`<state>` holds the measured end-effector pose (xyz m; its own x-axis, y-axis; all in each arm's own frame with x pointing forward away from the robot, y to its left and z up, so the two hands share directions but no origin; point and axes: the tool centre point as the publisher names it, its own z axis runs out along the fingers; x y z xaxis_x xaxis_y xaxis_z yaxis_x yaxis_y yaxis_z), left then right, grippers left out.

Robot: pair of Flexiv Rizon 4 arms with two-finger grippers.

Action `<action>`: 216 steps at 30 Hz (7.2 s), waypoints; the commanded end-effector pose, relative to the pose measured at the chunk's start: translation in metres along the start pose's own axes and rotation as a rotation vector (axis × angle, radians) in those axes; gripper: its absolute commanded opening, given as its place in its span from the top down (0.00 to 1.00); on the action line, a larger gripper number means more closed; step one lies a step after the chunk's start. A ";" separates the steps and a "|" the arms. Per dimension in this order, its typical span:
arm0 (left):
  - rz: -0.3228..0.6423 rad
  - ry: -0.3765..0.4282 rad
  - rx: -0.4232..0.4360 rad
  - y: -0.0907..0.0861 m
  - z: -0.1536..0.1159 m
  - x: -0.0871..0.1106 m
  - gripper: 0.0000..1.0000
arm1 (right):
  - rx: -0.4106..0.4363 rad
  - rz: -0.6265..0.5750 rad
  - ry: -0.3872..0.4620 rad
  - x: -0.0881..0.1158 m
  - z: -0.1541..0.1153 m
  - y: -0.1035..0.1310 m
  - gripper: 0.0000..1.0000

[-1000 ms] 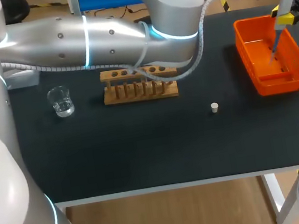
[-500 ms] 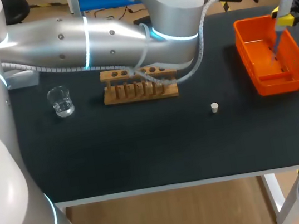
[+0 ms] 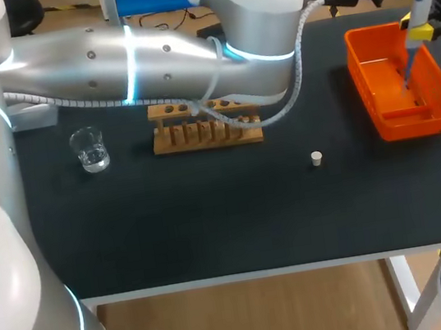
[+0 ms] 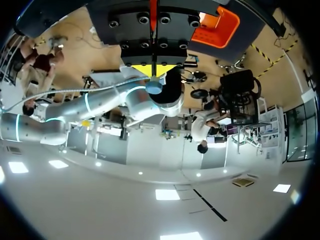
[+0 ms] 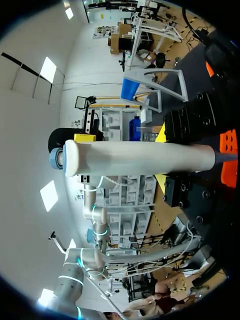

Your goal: Invert the test tube, pick up the pipette, mount the tip to pipette, aspirate from beaker and dispense into the tube, eject the tip, return the pipette, and cap with the stopper.

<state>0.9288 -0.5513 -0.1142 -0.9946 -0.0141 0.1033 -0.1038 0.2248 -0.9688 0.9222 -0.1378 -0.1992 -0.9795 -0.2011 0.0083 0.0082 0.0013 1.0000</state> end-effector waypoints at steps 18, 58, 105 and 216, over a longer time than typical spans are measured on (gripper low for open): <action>-0.019 -0.012 0.007 0.027 0.014 -0.003 1.00 | 0.001 0.000 0.007 -0.002 0.000 0.008 1.00; 0.090 -0.029 0.025 -0.031 -0.031 0.020 0.00 | 0.001 0.000 0.007 -0.002 0.000 0.008 1.00; 0.066 -0.082 0.225 0.097 -0.257 0.110 0.00 | 0.001 0.000 0.007 -0.002 0.000 0.008 1.00; 0.074 -0.144 0.179 0.099 -0.289 0.108 0.00 | 0.019 -0.043 -0.096 0.062 0.234 0.035 1.00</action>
<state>0.8153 -0.2483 -0.1328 -0.9900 -0.1407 0.0107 -0.0191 0.0584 -0.9981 0.8097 0.0647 -0.1585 -0.9943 -0.0995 -0.0375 -0.0397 0.0201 0.9990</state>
